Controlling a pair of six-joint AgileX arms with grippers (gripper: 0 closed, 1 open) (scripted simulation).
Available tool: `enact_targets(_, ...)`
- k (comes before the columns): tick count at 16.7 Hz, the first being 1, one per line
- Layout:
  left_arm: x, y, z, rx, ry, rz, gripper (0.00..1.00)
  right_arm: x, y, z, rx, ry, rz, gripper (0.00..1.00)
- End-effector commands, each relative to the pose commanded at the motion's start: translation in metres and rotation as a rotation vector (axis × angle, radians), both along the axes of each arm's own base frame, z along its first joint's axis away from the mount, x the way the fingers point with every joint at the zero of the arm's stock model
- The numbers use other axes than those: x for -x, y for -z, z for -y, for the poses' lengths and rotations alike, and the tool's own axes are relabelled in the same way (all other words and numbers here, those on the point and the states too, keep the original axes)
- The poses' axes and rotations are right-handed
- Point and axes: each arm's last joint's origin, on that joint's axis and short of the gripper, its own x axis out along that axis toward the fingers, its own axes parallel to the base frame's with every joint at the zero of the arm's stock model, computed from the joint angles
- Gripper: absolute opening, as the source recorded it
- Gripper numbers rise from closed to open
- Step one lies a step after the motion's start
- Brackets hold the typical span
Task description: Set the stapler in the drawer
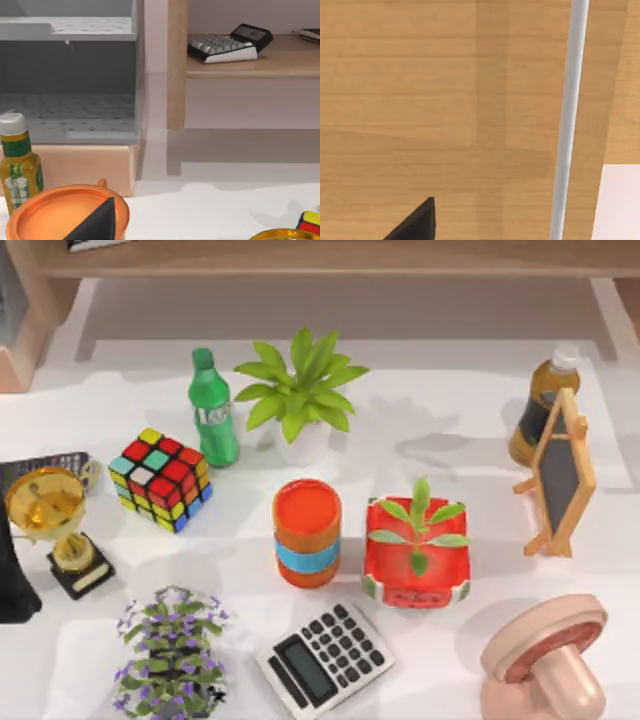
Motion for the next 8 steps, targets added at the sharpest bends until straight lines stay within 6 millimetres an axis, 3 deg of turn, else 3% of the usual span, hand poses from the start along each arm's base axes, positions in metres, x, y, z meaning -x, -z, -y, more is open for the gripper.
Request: enact_targets(8, 0.0000, 0.0000, 0.0000, 0.000, 0.000, 0.000, 1.00, -0.0045, 0.0000, -0.0008, 0.003, -0.006, 0.001, 1.00)
